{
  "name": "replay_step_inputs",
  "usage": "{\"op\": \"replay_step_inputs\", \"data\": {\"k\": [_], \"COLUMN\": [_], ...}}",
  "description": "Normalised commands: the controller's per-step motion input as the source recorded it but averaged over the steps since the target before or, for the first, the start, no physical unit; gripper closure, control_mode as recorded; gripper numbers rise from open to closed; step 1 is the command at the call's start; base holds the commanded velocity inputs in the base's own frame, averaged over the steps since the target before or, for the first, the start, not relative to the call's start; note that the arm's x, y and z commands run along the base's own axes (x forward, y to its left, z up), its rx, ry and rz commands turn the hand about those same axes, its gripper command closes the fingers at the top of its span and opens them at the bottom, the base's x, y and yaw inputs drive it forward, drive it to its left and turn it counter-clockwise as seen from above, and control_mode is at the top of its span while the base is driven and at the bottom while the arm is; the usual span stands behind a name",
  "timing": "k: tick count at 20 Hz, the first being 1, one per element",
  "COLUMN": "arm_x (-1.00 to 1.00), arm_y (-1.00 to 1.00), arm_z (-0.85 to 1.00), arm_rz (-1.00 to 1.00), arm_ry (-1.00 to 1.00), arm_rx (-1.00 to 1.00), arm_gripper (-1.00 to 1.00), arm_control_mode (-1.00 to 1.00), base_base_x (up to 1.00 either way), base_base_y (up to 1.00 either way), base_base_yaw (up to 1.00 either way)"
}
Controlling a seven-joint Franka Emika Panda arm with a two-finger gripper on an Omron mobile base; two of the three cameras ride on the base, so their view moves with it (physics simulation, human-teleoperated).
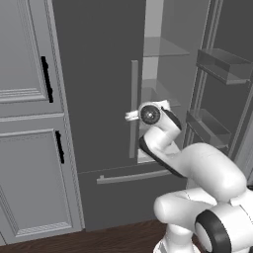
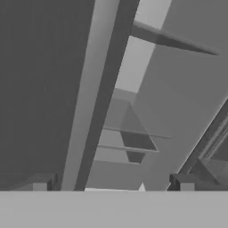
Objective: Take the strawberry from the fridge and place it on top of the pancake, located on the dining counter.
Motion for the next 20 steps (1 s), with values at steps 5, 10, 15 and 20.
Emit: {"op": "replay_step_inputs", "data": {"k": [5,10,15,20], "arm_x": [0.07,0.11,0.00,-0.01], "arm_y": [0.39,0.29,0.29,0.02], "arm_z": [0.14,0.04,0.08,0.69], "arm_rz": [0.29,0.28,0.23,-0.09], "arm_ry": [0.11,0.07,-0.22,0.00], "arm_rx": [0.32,0.27,0.05,-0.05], "arm_gripper": [-1.00,-1.00,-1.00,-1.00], "arm_control_mode": [-1.00,-1.00,-1.00,-1.00], "base_base_x": [0.00,0.00,0.00,0.00], "base_base_y": [0.00,0.00,0.00,0.00], "base_base_yaw": [0.00,0.00,0.00,0.00]}}
